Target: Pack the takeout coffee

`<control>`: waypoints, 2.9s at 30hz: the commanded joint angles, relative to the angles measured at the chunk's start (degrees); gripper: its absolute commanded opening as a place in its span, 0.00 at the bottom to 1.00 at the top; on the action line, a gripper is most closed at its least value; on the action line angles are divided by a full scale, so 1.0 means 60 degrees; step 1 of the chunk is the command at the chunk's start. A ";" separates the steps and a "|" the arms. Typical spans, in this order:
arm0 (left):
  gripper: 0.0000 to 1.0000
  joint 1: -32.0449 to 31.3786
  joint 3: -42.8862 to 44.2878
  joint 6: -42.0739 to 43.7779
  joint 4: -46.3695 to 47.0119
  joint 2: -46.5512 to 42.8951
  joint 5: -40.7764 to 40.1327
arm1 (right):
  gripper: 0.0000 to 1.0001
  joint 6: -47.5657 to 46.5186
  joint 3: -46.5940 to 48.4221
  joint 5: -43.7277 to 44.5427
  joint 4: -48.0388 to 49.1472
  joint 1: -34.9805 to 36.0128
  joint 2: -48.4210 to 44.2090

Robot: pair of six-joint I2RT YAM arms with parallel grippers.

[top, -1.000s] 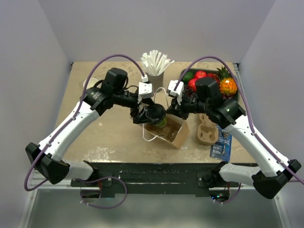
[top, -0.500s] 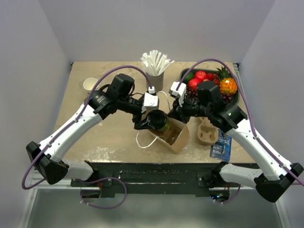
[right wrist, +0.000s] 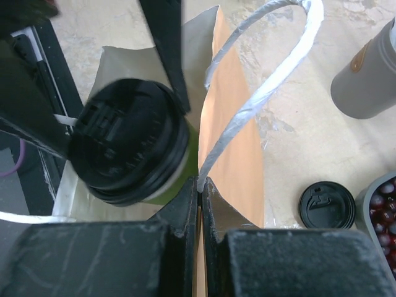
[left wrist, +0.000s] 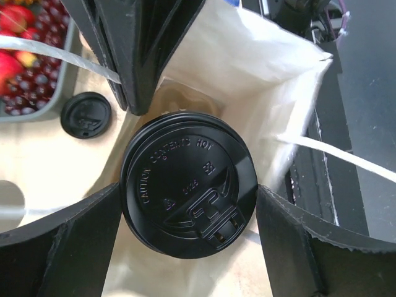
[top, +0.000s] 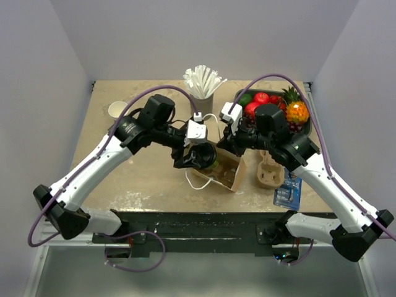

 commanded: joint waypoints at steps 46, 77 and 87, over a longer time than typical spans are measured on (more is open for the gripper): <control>0.00 -0.1733 0.1614 0.4432 -0.1962 0.1885 -0.1703 | 0.00 0.2475 -0.0819 0.0979 0.2226 0.0346 -0.0014; 0.00 -0.2611 0.2493 0.7626 -0.3780 0.2984 -0.2772 | 0.00 0.1508 -0.0966 -0.1307 0.1888 0.0361 -0.0175; 0.00 -0.2787 0.2757 0.8095 -0.4118 0.3497 -0.3067 | 0.00 0.1391 -0.0937 -0.1775 0.2064 0.0361 -0.0029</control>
